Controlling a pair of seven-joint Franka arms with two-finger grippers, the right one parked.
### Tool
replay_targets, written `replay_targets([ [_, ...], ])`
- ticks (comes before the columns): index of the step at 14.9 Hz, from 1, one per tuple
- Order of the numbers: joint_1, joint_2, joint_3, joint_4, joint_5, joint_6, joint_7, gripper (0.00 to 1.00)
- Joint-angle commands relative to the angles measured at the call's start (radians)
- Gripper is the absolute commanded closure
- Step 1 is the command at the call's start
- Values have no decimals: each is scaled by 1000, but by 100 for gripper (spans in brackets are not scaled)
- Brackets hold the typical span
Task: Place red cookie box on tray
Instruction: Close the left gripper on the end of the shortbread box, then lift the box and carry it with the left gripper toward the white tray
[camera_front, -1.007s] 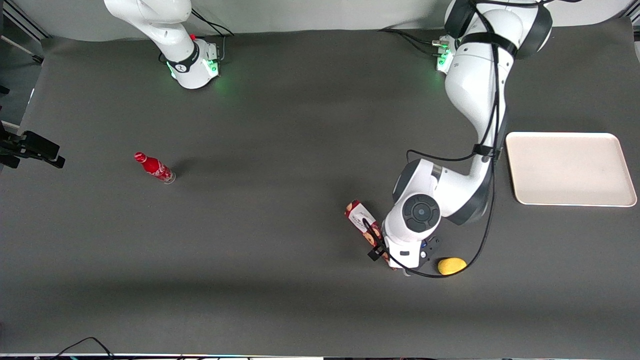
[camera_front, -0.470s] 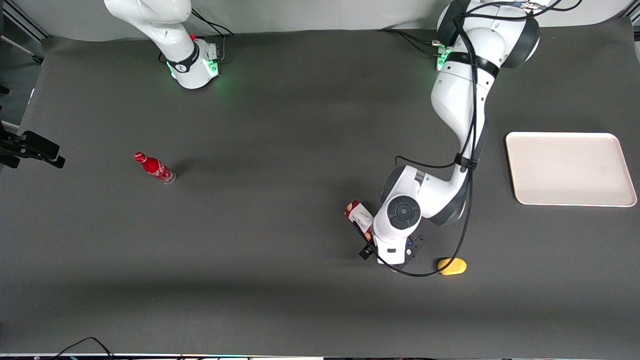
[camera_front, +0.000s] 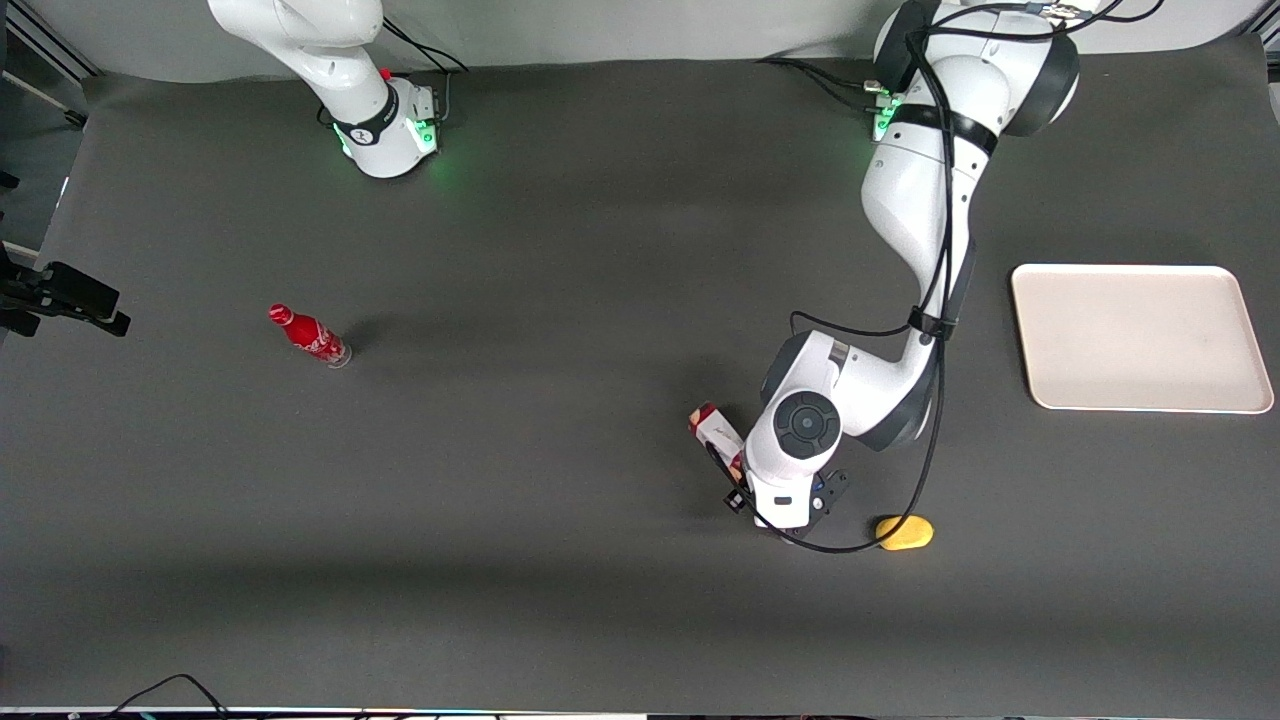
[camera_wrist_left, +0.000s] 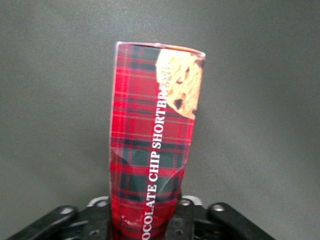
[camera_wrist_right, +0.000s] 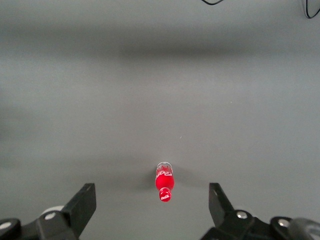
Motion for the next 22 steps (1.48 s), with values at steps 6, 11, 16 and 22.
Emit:
replay_targets([
  [6,-10,-27,11,-4,-8,-10,-10,100],
  [11,54,-152,20,3,-87,-118,207,100],
  [16,188,-312,57,69,-151,-363,529,100],
  [22,363,-476,130,181,-148,-835,968,100],
])
